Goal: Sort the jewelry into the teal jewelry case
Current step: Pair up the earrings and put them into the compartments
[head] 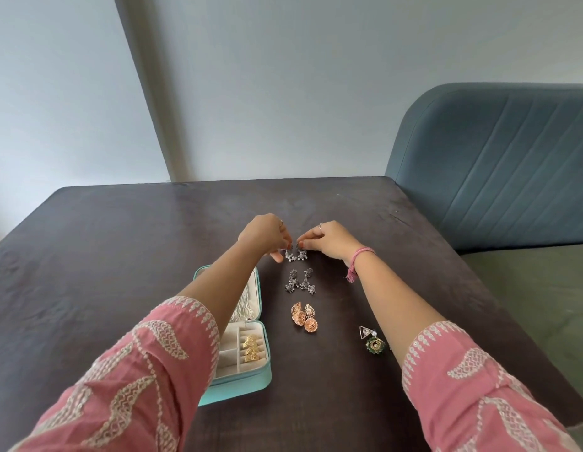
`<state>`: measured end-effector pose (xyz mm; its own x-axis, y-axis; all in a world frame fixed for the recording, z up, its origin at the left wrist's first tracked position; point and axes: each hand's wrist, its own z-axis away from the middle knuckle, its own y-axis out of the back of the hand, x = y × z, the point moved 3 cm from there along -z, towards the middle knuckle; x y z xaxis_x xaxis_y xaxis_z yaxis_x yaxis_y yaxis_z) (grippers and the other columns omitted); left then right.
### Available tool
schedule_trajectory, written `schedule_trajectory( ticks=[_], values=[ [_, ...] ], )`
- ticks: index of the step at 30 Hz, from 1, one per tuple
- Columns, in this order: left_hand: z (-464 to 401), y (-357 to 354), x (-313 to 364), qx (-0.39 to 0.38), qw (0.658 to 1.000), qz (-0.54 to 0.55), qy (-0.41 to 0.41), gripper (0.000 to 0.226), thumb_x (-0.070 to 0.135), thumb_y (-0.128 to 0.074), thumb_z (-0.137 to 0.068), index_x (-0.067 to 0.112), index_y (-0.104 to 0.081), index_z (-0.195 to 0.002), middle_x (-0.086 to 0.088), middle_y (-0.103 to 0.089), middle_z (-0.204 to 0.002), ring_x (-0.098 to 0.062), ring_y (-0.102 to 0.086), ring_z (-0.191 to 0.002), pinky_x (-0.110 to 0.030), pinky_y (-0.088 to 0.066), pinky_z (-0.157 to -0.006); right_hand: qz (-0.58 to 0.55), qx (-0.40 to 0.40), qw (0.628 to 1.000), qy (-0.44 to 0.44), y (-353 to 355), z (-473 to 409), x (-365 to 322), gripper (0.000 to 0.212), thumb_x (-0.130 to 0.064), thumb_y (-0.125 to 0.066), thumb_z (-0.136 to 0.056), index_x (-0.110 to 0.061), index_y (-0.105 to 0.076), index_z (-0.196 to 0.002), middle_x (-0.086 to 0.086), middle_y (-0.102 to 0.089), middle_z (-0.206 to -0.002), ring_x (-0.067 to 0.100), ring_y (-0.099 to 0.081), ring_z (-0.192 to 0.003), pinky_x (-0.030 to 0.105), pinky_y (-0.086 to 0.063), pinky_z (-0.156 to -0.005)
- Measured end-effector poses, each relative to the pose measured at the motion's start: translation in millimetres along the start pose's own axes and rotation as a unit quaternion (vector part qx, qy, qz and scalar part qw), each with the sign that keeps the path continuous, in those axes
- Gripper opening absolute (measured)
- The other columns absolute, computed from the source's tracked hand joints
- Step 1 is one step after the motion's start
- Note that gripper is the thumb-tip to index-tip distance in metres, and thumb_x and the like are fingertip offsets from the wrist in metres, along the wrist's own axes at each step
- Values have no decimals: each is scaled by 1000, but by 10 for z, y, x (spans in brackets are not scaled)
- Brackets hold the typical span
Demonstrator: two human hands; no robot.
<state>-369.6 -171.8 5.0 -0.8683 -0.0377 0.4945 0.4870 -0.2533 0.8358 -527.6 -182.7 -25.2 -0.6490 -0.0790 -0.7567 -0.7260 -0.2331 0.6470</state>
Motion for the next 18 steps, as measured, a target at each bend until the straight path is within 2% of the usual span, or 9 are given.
schedule_trajectory(
  ticks=[3, 5, 7, 10, 13, 15, 18],
  values=[
    [28, 23, 6, 6, 1000, 8, -5, 12, 15, -64, -87, 8, -71, -95, 12, -65, -60, 3, -57, -39, -18, -43, -48, -5, -2, 1000, 1, 9, 3, -4, 17, -22, -72, -85, -16, -75, -100, 4, -73, -96, 9, -60, -84, 27, -47, -86],
    [60, 52, 11, 16, 1000, 24, -6, 10, 15, -62, -87, 10, -70, -91, 14, -65, -62, -1, -61, -41, -15, -39, -43, -9, 3, 1000, 4, 38, 21, 2, 14, -21, -71, -86, -17, -75, -98, 5, -73, -87, 9, -59, -75, 27, -47, -82],
    [89, 89, 26, 31, 999, 29, -10, 9, 17, -62, -87, 13, -70, -87, 11, -66, -63, -4, -63, -43, -16, -38, -43, -9, 17, 1000, 9, 95, 58, 0, 12, -21, -70, -86, -18, -75, -97, 4, -70, -81, 10, -59, -71, 26, -47, -79],
    [156, 166, 88, 66, 997, 35, -27, 12, 21, -61, -87, 13, -69, -80, 7, -62, -52, -6, -63, -43, -18, -40, -47, -23, 38, 999, 22, 199, 157, -21, 13, -19, -70, -87, -15, -75, -98, 2, -68, -78, 12, -59, -71, 29, -49, -77],
    [279, 216, 217, 88, 994, 45, -54, 14, 18, -58, -86, 10, -70, -82, 9, -59, -47, -7, -63, -46, -17, -38, -45, -47, 56, 997, 38, 316, 311, -46, 11, -15, -69, -87, -14, -74, -97, 0, -69, -78, 12, -59, -71, 31, -51, -80],
    [396, 215, 324, 88, 992, 48, -76, 15, 16, -57, -86, 9, -70, -86, 7, -65, -58, -7, -66, -50, -14, -38, -42, -59, 77, 994, 45, 403, 450, -49, 9, -16, -69, -87, -18, -74, -94, 0, -69, -80, 10, -60, -71, 29, -51, -79],
    [576, 160, 481, 69, 991, 53, -101, 14, 15, -57, -86, 10, -70, -88, -1, -73, -77, -7, -68, -54, -11, -40, -40, -61, 109, 991, 55, 536, 700, -39, 9, -18, -69, -87, -20, -74, -95, -4, -68, -79, 5, -59, -68, 18, -47, -72]
  ],
)
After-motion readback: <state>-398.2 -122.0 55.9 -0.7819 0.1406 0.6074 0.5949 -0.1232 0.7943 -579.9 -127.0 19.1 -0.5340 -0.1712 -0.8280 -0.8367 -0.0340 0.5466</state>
